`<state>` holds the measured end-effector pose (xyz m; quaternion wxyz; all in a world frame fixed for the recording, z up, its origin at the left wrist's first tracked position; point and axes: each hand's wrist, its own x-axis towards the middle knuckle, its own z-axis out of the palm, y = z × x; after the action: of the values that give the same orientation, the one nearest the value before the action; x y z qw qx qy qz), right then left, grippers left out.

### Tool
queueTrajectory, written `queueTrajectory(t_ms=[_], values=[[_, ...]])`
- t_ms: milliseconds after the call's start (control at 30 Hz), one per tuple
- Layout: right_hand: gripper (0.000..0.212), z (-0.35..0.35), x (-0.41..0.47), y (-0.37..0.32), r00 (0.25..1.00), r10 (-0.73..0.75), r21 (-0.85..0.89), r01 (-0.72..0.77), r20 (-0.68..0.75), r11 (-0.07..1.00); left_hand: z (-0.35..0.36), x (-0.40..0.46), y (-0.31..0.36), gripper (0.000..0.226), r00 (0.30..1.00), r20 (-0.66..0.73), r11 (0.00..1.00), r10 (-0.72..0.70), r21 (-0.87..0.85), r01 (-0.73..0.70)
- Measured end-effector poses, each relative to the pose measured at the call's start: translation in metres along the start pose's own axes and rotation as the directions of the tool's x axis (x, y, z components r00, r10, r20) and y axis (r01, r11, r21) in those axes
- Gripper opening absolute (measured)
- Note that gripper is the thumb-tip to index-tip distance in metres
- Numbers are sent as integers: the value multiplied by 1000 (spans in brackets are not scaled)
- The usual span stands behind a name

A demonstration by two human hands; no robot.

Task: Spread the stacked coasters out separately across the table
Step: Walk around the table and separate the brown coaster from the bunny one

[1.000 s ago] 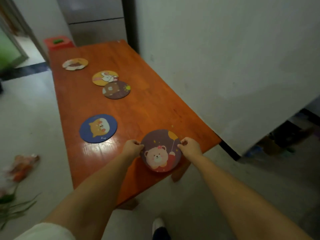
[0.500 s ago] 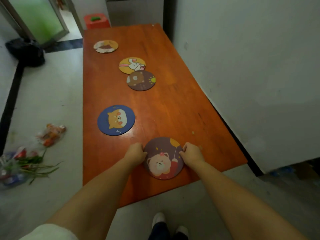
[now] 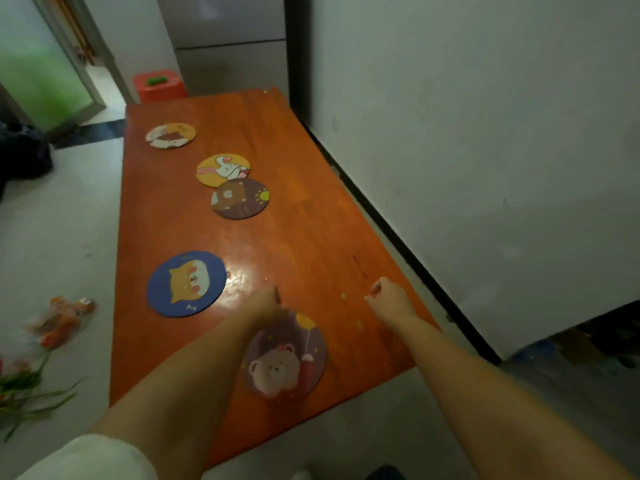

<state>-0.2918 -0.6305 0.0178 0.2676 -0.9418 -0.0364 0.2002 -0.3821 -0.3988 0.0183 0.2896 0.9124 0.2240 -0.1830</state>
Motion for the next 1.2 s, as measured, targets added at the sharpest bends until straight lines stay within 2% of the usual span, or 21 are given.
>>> queueTrajectory(t_ms=[167,267,367,467,700,800,933,1067,1200], values=[[11,-59,31,36,997,59,69,-55,-58,996,-1,33,82,15,991,-56,992,122,-5,-123],[22,-90,58,62,996,49,55,-45,-73,997,6,57,128,30,984,-113,988,141,-53,-147],[26,-123,91,88,997,0,34,2,-82,999,19,80,176,30,980,-164,979,108,-153,-134],[23,-165,129,113,997,-50,28,52,-62,998,34,100,228,15,972,-220,966,81,-225,-131],[21,-253,213,147,985,-175,-15,175,16,984,70,133,330,15,958,-284,937,-30,-342,-72],[13,-262,244,148,978,-202,-30,204,55,979,75,146,342,15,955,-284,925,-84,-380,-31],[22,-250,274,124,951,-265,-34,273,159,961,67,163,326,15,915,-331,901,-229,-427,71],[24,-231,300,78,905,-346,-40,367,247,930,50,188,299,18,854,-339,834,-394,-522,177],[20,-221,348,15,861,-430,-55,460,270,886,16,234,277,19,811,-363,782,-458,-599,173]])
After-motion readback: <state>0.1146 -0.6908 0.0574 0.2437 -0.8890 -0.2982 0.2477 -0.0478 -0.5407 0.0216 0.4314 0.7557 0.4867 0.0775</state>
